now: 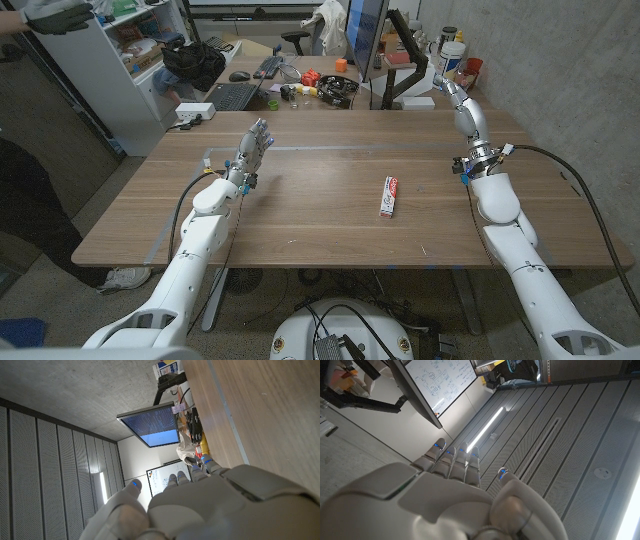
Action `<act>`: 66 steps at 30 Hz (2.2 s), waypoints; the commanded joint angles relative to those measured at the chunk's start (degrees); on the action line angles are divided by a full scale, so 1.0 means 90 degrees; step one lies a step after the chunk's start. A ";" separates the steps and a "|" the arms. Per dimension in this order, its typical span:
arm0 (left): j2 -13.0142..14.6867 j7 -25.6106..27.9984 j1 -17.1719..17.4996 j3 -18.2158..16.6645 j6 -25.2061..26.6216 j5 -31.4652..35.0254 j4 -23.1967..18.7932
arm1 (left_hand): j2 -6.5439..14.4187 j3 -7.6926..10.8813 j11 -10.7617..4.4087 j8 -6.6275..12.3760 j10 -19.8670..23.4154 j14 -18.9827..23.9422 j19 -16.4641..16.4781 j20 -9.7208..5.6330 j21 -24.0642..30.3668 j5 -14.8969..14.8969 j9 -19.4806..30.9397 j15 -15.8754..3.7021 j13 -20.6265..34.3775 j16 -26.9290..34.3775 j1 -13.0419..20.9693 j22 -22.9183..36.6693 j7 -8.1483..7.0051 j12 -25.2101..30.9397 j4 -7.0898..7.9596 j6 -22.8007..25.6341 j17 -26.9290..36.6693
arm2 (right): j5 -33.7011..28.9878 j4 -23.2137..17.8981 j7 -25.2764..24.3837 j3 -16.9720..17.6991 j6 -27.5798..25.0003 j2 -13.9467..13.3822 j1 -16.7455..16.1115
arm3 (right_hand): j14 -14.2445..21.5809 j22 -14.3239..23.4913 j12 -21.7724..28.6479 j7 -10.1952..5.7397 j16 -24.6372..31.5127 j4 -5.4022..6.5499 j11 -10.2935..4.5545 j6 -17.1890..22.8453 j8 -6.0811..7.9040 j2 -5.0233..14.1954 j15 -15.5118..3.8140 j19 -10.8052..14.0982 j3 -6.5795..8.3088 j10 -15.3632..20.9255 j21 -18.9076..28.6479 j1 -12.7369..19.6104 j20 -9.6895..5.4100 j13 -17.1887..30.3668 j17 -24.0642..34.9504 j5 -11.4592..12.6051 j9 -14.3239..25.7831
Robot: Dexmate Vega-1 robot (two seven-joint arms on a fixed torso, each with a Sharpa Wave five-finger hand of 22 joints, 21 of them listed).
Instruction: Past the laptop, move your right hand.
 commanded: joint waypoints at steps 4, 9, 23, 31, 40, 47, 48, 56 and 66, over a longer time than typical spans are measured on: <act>0.0003 -0.0045 -0.0028 -0.0016 -0.0026 -0.0015 0.0068 | 0.0668 -0.0045 -0.0029 0.0021 -0.0320 -0.0660 -0.0305 -0.0290 0.0058 0.0046 0.0025 -0.0238 0.0030 0.0034 0.0007 0.0020 -0.0039 0.0026 0.0008 -0.0389 0.0012 | -0.0655 -0.0193 -0.0247 0.0099 0.0215 0.0006 -0.0119 | 0.0079 0.0017 0.0029 -0.0014 0.0035 0.0008 -0.0028 0.0093 0.0022 0.0152 -0.0180 0.0092 0.0051 0.0098 0.0033 0.0082 -0.0413 0.0023 -0.0003 0.0014 0.0024; 0.0006 -0.0057 -0.0041 -0.0025 -0.0041 -0.0018 0.0100 | 0.0669 -0.0050 -0.0022 0.0018 -0.0325 -0.0659 -0.0309 -0.0284 0.0059 0.0047 0.0024 -0.0245 0.0030 0.0035 0.0007 0.0020 -0.0034 0.0023 0.0008 -0.0395 0.0012 | -0.0849 -0.0238 -0.0320 0.0112 0.0219 0.0021 -0.0150 | 0.0088 0.0017 0.0023 -0.0015 0.0030 0.0000 -0.0033 0.0100 0.0017 0.0153 -0.0177 0.0100 0.0058 0.0099 0.0033 0.0093 -0.0413 0.0023 -0.0004 0.0016 0.0024; 0.0015 -0.0108 -0.0033 -0.0062 -0.0068 -0.0049 0.0144 | 0.0670 -0.0063 -0.0028 0.0023 -0.0318 -0.0660 -0.0303 -0.0284 0.0068 0.0050 0.0024 -0.0235 0.0030 0.0034 0.0009 0.0019 -0.0033 0.0026 0.0006 -0.0382 0.0011 | -0.1426 -0.0447 -0.0530 0.0098 0.0141 0.0012 -0.0260 | 0.0111 0.0014 0.0002 -0.0028 0.0010 -0.0055 -0.0045 0.0112 -0.0007 0.0165 -0.0181 0.0122 0.0099 0.0107 0.0025 0.0162 -0.0409 0.0022 -0.0011 0.0026 0.0024; 0.0013 -0.0140 -0.0045 -0.0079 -0.0088 -0.0071 0.0188 | 0.0670 -0.0069 -0.0024 0.0020 -0.0313 -0.0658 -0.0303 -0.0279 0.0071 0.0052 0.0024 -0.0237 0.0030 0.0034 0.0010 0.0018 -0.0040 0.0027 0.0006 -0.0389 0.0011 | -0.1747 -0.0536 -0.0676 0.0072 0.0102 -0.0036 -0.0289 | 0.0124 0.0013 -0.0009 -0.0040 0.0000 -0.0095 -0.0036 0.0140 -0.0013 0.0167 -0.0177 0.0130 0.0122 0.0116 0.0019 0.0209 -0.0407 0.0021 -0.0014 0.0027 0.0024; 0.0022 -0.0151 -0.0041 -0.0100 -0.0093 -0.0077 0.0202 | 0.0674 -0.0076 -0.0023 0.0022 -0.0317 -0.0655 -0.0309 -0.0272 0.0074 0.0054 0.0024 -0.0232 0.0030 0.0035 0.0012 0.0018 -0.0039 0.0025 0.0006 -0.0383 0.0010 | -0.2049 -0.0600 -0.0782 0.0010 0.0075 -0.0139 -0.0307 | 0.0137 0.0013 -0.0016 -0.0048 -0.0006 -0.0122 -0.0029 0.0157 -0.0021 0.0166 -0.0178 0.0139 0.0139 0.0132 0.0014 0.0241 -0.0407 0.0021 -0.0015 0.0028 0.0024; 0.0027 -0.0164 -0.0046 -0.0111 -0.0096 -0.0081 0.0222 | 0.0676 -0.0081 -0.0021 0.0023 -0.0322 -0.0653 -0.0309 -0.0279 0.0077 0.0056 0.0025 -0.0230 0.0030 0.0035 0.0012 0.0017 -0.0039 0.0023 0.0007 -0.0380 0.0010 | -0.2232 -0.0638 -0.0856 -0.0050 0.0055 -0.0223 -0.0315 | 0.0154 0.0013 -0.0021 -0.0056 -0.0008 -0.0136 -0.0036 0.0182 -0.0023 0.0162 -0.0179 0.0151 0.0149 0.0145 0.0011 0.0256 -0.0408 0.0021 -0.0014 0.0027 0.0025; 0.0029 -0.0167 -0.0047 -0.0112 -0.0095 -0.0081 0.0226 | 0.0676 -0.0082 -0.0017 0.0021 -0.0320 -0.0652 -0.0310 -0.0277 0.0078 0.0056 0.0025 -0.0229 0.0030 0.0036 0.0012 0.0017 -0.0033 0.0024 0.0007 -0.0383 0.0010 | -0.2262 -0.0651 -0.0871 -0.0057 0.0037 -0.0228 -0.0322 | 0.0156 0.0012 -0.0022 -0.0055 -0.0008 -0.0137 -0.0030 0.0186 -0.0023 0.0164 -0.0178 0.0151 0.0151 0.0146 0.0010 0.0258 -0.0410 0.0021 -0.0014 0.0028 0.0025; 0.0035 -0.0191 -0.0067 -0.0121 -0.0106 -0.0084 0.0275 | 0.0677 -0.0087 -0.0025 0.0021 -0.0322 -0.0653 -0.0308 -0.0281 0.0082 0.0057 0.0024 -0.0230 0.0030 0.0035 0.0013 0.0017 -0.0034 0.0023 0.0006 -0.0383 0.0010 | -0.2504 -0.0718 -0.0967 -0.0129 -0.0069 -0.0327 -0.0344 | 0.0171 0.0012 -0.0023 -0.0057 -0.0012 -0.0150 -0.0042 0.0205 -0.0028 0.0163 -0.0187 0.0161 0.0164 0.0173 0.0007 0.0275 -0.0406 0.0021 -0.0013 0.0027 0.0025; 0.0024 -0.0217 -0.0107 -0.0135 -0.0131 -0.0092 0.0361 | 0.0678 -0.0093 -0.0030 0.0021 -0.0316 -0.0653 -0.0307 -0.0281 0.0087 0.0059 0.0024 -0.0237 0.0030 0.0034 0.0015 0.0016 -0.0042 0.0025 0.0005 -0.0382 0.0009 | -0.2603 -0.0763 -0.1003 -0.0235 -0.0201 -0.0453 -0.0340 | 0.0191 0.0013 -0.0027 -0.0055 -0.0014 -0.0166 -0.0046 0.0235 -0.0031 0.0163 -0.0184 0.0176 0.0179 0.0199 0.0003 0.0294 -0.0410 0.0021 -0.0013 0.0026 0.0026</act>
